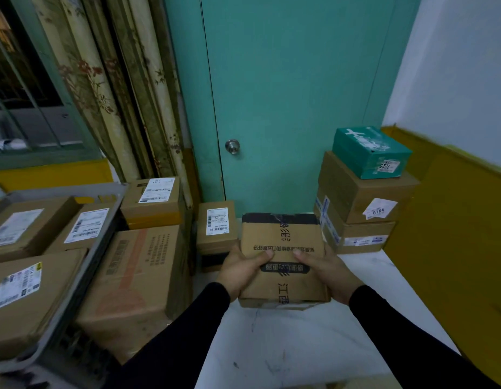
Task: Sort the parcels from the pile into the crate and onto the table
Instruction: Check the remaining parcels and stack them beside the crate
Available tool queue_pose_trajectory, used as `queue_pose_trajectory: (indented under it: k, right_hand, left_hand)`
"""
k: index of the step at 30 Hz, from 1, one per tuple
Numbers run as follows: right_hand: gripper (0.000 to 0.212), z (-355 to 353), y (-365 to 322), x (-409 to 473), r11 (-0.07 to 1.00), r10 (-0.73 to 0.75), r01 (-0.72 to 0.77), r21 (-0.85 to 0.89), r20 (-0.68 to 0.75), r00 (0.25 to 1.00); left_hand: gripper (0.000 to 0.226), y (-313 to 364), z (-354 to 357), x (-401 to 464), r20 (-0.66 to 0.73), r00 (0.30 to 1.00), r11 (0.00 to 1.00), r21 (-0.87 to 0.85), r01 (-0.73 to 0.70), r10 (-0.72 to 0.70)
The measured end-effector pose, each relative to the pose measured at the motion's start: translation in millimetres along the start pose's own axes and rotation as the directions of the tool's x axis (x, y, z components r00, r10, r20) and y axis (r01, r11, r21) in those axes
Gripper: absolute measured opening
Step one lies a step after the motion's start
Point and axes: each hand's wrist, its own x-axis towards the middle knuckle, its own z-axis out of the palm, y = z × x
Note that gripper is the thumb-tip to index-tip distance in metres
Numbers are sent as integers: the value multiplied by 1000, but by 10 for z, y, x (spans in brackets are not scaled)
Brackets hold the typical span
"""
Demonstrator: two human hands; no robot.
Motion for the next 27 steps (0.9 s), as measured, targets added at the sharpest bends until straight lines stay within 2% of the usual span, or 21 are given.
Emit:
queue_pose_trajectory:
  k: [4,6,10,14,17,20,24,27]
  right_hand:
    - [73,39,47,-33,1000,-7,7,24,-21,1000]
    - [68,55,33,-40,999,-5,6,40,-25,1000]
    - [66,60,-42,-36,999,-25,26,38,-26,999]
    - [67,31,-27,2,998,-58,58,20,-22,998]
    - [69,29,3,-6,996,-92,92,1,-37,995]
    - [71,42,-25,0,993,-114,115,18,-39,993]
    - [61,-12,-112,-2,978,-43,43,206,-4,999]
    - [66,-58,-101,-13,967,-20,27,253,-32,999]
  left_hand:
    - [45,-41,-6,24,-3,1000,1000,22,-7,7]
    - [47,-35,-16,11,-9,1000,1000,25,-12,13]
    - [54,5,-12,-7,-14,999,999,24,-33,34]
    - [41,8,13,0,-8,998,996,49,-68,69]
    - [42,13,38,-37,-23,994,991,76,-108,110]
    - [53,37,9,-33,-12,991,989,68,-132,133]
    - [61,216,-75,-26,29,999,982,-189,-22,28]
    - [92,266,-168,56,-10,994,954,-285,97,-104]
